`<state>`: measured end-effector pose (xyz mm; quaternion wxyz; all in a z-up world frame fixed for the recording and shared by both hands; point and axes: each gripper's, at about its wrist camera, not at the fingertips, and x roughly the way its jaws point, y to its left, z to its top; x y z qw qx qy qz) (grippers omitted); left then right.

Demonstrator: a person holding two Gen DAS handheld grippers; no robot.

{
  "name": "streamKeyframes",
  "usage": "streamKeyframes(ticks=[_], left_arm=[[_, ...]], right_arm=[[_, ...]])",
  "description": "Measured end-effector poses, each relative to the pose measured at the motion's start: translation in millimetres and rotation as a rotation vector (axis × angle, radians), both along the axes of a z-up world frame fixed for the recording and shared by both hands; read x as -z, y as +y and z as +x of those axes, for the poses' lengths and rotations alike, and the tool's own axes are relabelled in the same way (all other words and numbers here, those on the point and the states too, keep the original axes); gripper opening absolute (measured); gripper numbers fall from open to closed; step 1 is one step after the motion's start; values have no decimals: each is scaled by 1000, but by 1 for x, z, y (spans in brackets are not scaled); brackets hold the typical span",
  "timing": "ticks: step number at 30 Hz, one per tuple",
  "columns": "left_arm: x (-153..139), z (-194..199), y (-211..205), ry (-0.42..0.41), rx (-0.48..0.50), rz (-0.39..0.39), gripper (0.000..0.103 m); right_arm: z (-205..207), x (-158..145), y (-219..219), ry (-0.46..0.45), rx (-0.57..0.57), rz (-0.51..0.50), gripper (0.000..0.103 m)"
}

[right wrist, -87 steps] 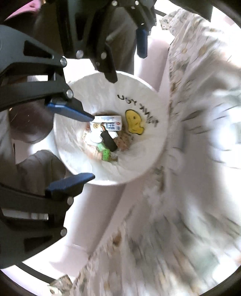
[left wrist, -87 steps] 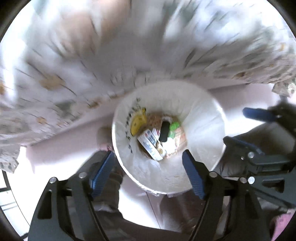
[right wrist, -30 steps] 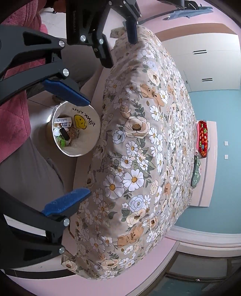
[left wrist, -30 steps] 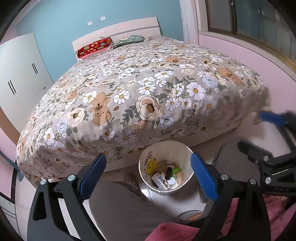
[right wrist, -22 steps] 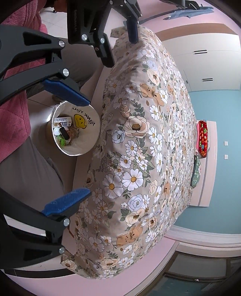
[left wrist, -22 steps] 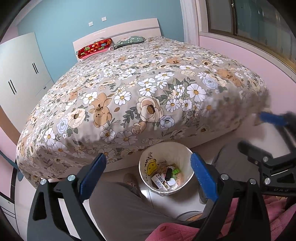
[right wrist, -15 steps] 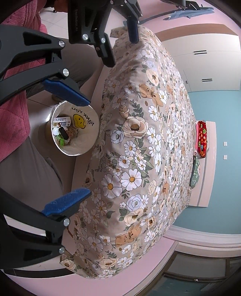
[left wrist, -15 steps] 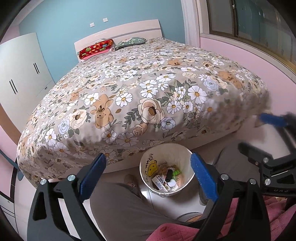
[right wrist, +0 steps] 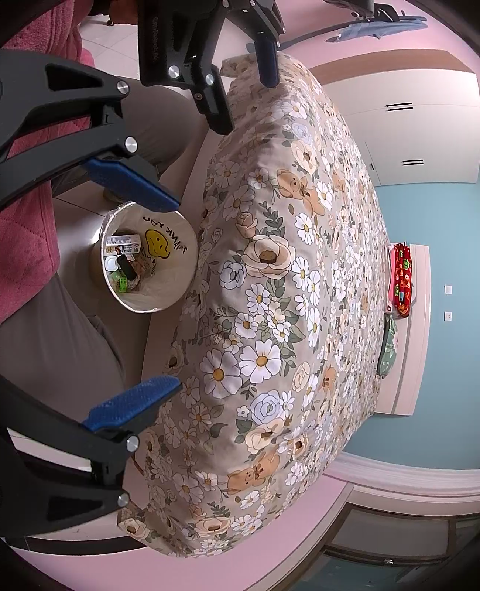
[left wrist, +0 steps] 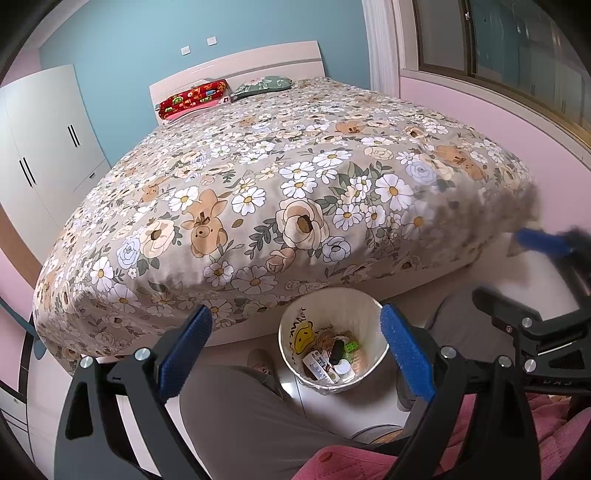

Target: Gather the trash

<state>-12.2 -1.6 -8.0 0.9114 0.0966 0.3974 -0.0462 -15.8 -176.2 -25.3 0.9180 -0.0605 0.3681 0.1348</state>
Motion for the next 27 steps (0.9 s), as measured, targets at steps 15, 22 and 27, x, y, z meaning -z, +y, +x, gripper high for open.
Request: streamKeyframes(ticks=[15,22,27], left_arm=[[-1,0,1,-4,-9,-18,94],[-1,-1,0,-7,-14,-7,94],[0,0,0,0,-12,-7,94]], right_arm=[[1,0,1,4,-3,0,89],[1,0,1,5,-4,0,89],[1,1,1,5,-7,-1,89]])
